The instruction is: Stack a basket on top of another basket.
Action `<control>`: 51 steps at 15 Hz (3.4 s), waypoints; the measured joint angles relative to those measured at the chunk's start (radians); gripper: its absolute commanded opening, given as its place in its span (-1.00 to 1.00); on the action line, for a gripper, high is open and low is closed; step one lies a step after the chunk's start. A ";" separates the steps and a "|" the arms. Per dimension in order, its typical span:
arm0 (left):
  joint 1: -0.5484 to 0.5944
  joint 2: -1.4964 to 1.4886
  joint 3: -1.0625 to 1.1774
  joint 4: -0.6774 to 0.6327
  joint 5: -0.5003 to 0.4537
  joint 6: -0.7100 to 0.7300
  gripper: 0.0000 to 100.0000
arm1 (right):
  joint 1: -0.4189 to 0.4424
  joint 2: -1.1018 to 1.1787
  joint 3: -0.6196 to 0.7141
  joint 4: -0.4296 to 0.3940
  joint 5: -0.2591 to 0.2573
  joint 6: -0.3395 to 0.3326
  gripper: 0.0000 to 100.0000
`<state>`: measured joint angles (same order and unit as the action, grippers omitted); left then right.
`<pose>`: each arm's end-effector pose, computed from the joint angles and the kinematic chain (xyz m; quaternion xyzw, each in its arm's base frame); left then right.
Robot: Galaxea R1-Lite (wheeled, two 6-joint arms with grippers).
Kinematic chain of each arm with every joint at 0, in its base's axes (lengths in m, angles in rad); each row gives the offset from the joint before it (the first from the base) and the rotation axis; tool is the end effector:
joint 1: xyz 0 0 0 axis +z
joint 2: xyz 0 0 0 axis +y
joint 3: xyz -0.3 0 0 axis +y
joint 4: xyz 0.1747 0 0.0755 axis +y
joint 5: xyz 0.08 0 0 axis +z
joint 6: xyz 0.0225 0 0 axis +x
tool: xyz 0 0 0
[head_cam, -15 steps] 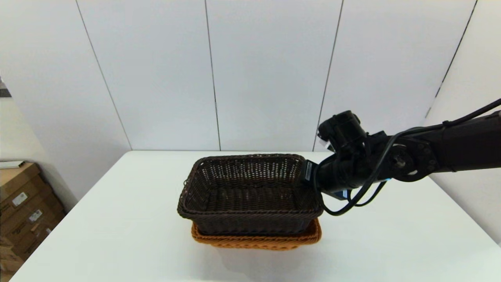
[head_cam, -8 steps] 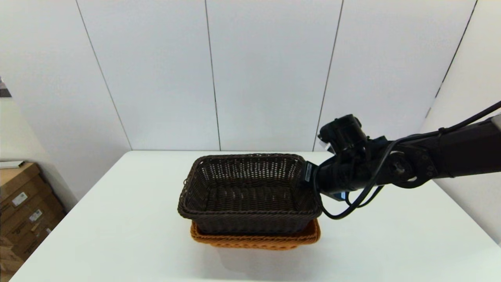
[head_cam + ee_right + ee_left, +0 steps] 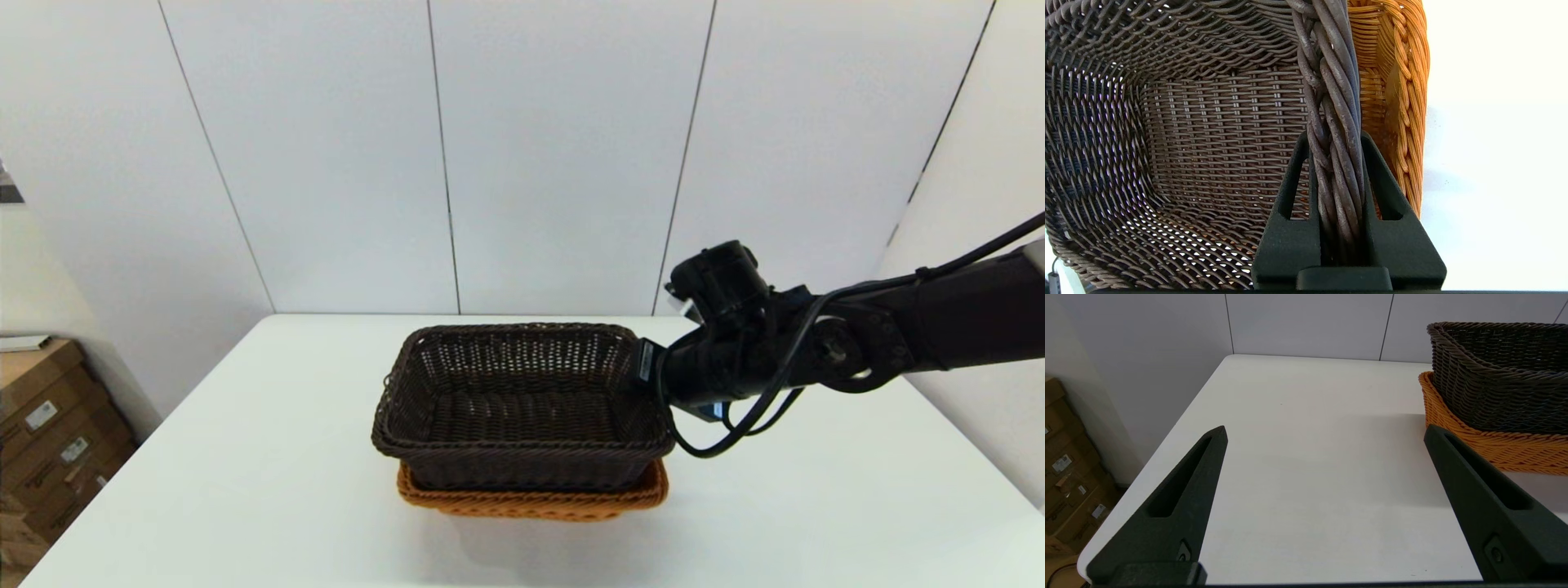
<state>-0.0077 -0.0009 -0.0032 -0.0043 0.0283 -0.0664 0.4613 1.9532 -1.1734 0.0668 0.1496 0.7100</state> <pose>-0.0231 0.0008 0.0768 -0.0333 -0.0045 0.0102 0.9994 0.3182 0.1619 0.1326 0.2425 0.4758 0.1160 0.8375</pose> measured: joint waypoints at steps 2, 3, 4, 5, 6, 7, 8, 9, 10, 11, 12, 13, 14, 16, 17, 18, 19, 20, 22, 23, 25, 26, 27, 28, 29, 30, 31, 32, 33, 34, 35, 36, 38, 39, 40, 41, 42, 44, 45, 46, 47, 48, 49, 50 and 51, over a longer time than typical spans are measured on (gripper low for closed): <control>0.000 0.000 0.000 -0.001 0.000 0.000 1.00 | -0.003 0.003 0.000 0.000 0.000 -0.009 -1.00; 0.000 0.000 0.000 -0.001 0.000 0.000 1.00 | -0.004 0.005 0.000 0.000 0.000 -0.011 -1.00; 0.000 0.000 0.000 -0.001 0.000 0.000 1.00 | -0.006 0.005 0.000 0.000 0.000 -0.011 -1.00; 0.000 0.000 0.000 -0.001 0.000 0.000 1.00 | -0.008 0.005 0.000 0.000 0.000 -0.013 -1.00; 0.000 0.000 0.000 -0.001 0.000 -0.001 1.00 | -0.010 0.006 0.000 0.000 0.000 -0.014 1.00; 0.000 0.000 0.000 -0.001 0.000 -0.001 1.00 | -0.010 0.006 0.000 0.000 0.000 -0.013 1.00; 0.000 0.000 0.000 -0.001 0.000 0.000 1.00 | -0.010 0.006 0.000 -0.001 0.000 -0.013 1.00; 0.000 0.000 0.000 -0.001 0.000 0.000 1.00 | -0.011 0.006 0.000 -0.001 0.001 -0.014 1.00; 0.000 0.000 0.000 -0.001 0.000 0.000 1.00 | -0.011 0.006 -0.001 -0.001 0.001 -0.014 1.00; 0.000 0.000 0.000 -0.001 0.000 0.000 1.00 | -0.011 0.007 -0.001 -0.002 0.001 -0.014 1.00; 0.000 0.000 0.000 -0.001 0.000 0.000 1.00 | -0.010 0.007 -0.001 -0.002 0.001 -0.014 1.00; 0.000 0.000 0.000 -0.001 0.000 0.000 1.00 | -0.011 0.007 -0.002 -0.002 0.000 -0.014 1.00; 0.000 0.000 0.000 -0.001 0.000 -0.001 1.00 | -0.011 0.007 -0.002 -0.002 0.000 -0.014 1.00; 0.000 0.000 0.000 -0.001 0.000 0.000 1.00 | -0.017 0.007 -0.003 -0.001 -0.001 -0.014 1.00; 0.000 0.000 0.000 -0.001 0.000 0.000 1.00 | -0.028 0.003 -0.009 -0.001 -0.001 -0.017 1.00; 0.000 0.000 0.000 -0.001 0.000 0.000 1.00 | -0.044 -0.006 -0.017 0.000 -0.002 -0.024 1.00; 0.000 0.000 0.000 -0.001 0.000 0.000 1.00 | -0.058 -0.022 -0.022 0.005 -0.003 -0.037 1.00; 0.000 0.000 0.000 -0.001 0.000 0.000 1.00 | -0.070 -0.047 -0.024 0.013 -0.006 -0.053 1.00; 0.000 0.000 0.000 -0.001 0.000 0.000 1.00 | -0.079 -0.124 -0.024 0.051 -0.035 -0.089 1.00; 0.000 0.000 0.000 -0.001 0.000 0.000 1.00 | -0.077 -0.171 -0.015 0.076 -0.063 -0.110 1.00; 0.000 0.000 0.000 -0.001 0.000 0.000 1.00 | -0.058 -0.288 0.033 0.113 -0.147 -0.151 1.00; 0.000 0.000 0.000 -0.001 0.000 0.000 1.00 | -0.043 -0.353 0.073 0.124 -0.189 -0.171 1.00; 0.000 0.000 0.000 -0.001 0.000 0.000 1.00 | -0.029 -0.428 0.127 0.129 -0.232 -0.190 1.00; 0.000 0.000 0.000 -0.001 0.000 0.000 1.00 | -0.019 -0.502 0.185 0.134 -0.269 -0.203 1.00; 0.000 0.000 0.000 -0.001 0.000 0.000 1.00 | -0.014 -0.581 0.245 0.141 -0.298 -0.213 1.00; 0.000 0.000 0.000 -0.001 0.000 0.000 1.00 | -0.017 -0.663 0.301 0.151 -0.317 -0.224 1.00; 0.000 0.000 0.000 -0.001 0.000 0.000 1.00 | -0.031 -0.754 0.354 0.167 -0.331 -0.239 1.00; 0.000 0.000 0.000 -0.001 0.000 0.000 1.00 | -0.052 -0.841 0.397 0.186 -0.341 -0.257 1.00; 0.000 0.000 0.000 -0.001 0.000 0.000 1.00 | -0.082 -0.927 0.433 0.207 -0.345 -0.279 1.00; 0.000 0.000 0.000 -0.001 0.000 0.000 1.00 | -0.122 -1.016 0.468 0.235 -0.347 -0.299 1.00; 0.000 0.000 0.000 -0.001 0.000 0.000 1.00 | -0.168 -1.094 0.497 0.256 -0.347 -0.314 1.00; 0.000 0.000 0.000 -0.001 0.000 0.000 1.00 | -0.227 -1.171 0.529 0.276 -0.343 -0.324 1.00; 0.000 0.000 0.000 -0.001 0.000 0.000 1.00 | -0.340 -1.295 0.575 0.293 -0.321 -0.332 1.00; 0.000 0.000 0.000 -0.001 0.000 0.000 1.00 | -0.393 -1.349 0.589 0.301 -0.304 -0.334 1.00; 0.000 0.000 0.000 -0.001 0.000 0.000 1.00 | -0.441 -1.402 0.598 0.312 -0.288 -0.335 1.00; 0.000 0.000 0.000 -0.001 0.000 0.000 1.00 | -0.476 -1.453 0.604 0.326 -0.273 -0.336 1.00; 0.000 0.000 0.000 -0.001 0.000 0.000 1.00 | -0.499 -1.497 0.611 0.342 -0.267 -0.340 1.00; 0.000 0.000 0.000 -0.001 0.000 0.000 1.00 | -0.521 -1.576 0.632 0.372 -0.256 -0.362 1.00; 0.000 0.000 0.000 -0.001 0.000 0.000 1.00 | -0.526 -1.610 0.654 0.379 -0.254 -0.375 1.00; 0.000 0.000 0.000 -0.001 0.000 0.000 1.00 | -0.529 -1.631 0.677 0.381 -0.258 -0.387 1.00; 0.000 0.000 0.000 -0.001 0.000 0.000 1.00 | -0.530 -1.646 0.698 0.380 -0.267 -0.400 1.00; 0.000 0.000 0.000 -0.001 0.000 0.000 1.00 | -0.531 -1.656 0.711 0.379 -0.278 -0.412 1.00; 0.000 0.000 0.000 -0.001 0.000 0.000 1.00 | -0.531 -1.664 0.716 0.377 -0.284 -0.425 1.00; 0.000 0.000 0.000 -0.001 0.000 0.000 1.00 | -0.531 -1.668 0.720 0.376 -0.284 -0.446 1.00; 0.000 0.000 0.000 -0.001 0.000 0.000 1.00 | -0.530 -1.672 0.720 0.375 -0.284 -0.473 1.00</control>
<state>-0.0077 -0.0009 -0.0032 -0.0057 0.0287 -0.0668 -0.0683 0.2813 -0.4532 0.4415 -0.1340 0.2366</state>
